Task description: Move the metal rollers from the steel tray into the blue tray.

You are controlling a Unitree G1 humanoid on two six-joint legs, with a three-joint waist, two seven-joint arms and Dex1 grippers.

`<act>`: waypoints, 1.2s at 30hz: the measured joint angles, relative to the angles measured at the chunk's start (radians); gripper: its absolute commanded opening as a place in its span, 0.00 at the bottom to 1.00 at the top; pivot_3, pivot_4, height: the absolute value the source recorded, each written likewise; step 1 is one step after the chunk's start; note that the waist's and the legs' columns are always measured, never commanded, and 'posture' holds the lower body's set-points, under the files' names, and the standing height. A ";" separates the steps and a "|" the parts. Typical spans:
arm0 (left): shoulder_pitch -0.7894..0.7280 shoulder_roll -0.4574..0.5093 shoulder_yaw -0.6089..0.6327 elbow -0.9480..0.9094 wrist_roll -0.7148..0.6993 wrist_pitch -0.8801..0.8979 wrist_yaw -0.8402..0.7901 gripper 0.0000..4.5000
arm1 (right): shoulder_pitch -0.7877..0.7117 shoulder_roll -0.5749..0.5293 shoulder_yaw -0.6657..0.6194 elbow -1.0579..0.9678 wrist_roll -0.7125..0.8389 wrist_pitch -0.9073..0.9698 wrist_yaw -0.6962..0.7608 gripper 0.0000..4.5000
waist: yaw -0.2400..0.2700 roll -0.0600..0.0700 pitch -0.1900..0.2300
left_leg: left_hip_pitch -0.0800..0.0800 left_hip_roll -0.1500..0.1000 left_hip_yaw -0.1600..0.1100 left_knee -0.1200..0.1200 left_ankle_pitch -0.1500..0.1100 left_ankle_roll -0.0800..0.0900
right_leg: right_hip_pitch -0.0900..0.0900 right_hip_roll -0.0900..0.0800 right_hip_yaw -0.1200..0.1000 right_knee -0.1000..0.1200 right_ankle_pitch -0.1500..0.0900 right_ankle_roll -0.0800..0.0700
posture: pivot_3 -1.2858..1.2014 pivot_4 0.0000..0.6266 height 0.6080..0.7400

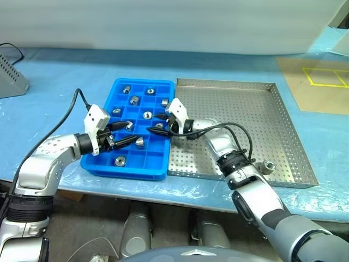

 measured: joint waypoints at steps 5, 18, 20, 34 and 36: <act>-0.006 -0.007 -0.011 0.000 -0.001 0.002 -0.003 0.83 | 0.001 -0.019 -0.012 -0.001 -0.011 -0.019 -0.017 0.98 | -0.001 0.000 0.000 | 0.000 0.000 0.000 0.000 0.000 0.000 | 0.000 0.000 0.000 0.000 0.000 0.000 | 0.53 0.24 1.00; -0.092 -0.052 -0.108 0.070 0.009 -0.013 -0.059 0.83 | 0.297 -0.414 -0.191 -0.566 0.178 0.284 0.142 0.98 | 0.002 0.000 0.000 | 0.002 0.000 0.000 0.000 0.000 0.001 | 0.004 0.001 0.000 -0.003 0.000 0.001 | 0.47 0.24 1.00; -0.108 -0.067 -0.129 0.093 0.012 -0.020 -0.071 0.83 | 0.399 -0.479 -0.202 -0.668 0.204 0.351 0.159 0.98 | -0.006 0.000 0.000 | 0.002 0.000 0.000 -0.001 0.000 0.001 | 0.004 0.001 0.000 -0.003 0.000 0.001 | 0.45 0.24 1.00; -0.217 -0.149 -0.224 0.258 0.077 -0.108 -0.167 0.83 | 0.908 -0.782 -0.552 -0.890 0.279 0.465 0.171 0.98 | -0.050 0.000 0.000 | 0.010 -0.001 0.000 0.000 -0.001 0.003 | 0.011 0.001 0.001 -0.006 -0.005 0.010 | 0.40 0.24 1.00; -0.225 -0.156 -0.227 0.280 0.084 -0.115 -0.174 0.83 | 0.926 -0.781 -0.554 -0.862 0.275 0.454 0.165 0.98 | -0.059 0.000 0.000 | 0.010 -0.001 0.000 0.000 -0.002 0.003 | 0.011 0.001 0.001 -0.006 -0.005 0.010 | 0.40 0.24 1.00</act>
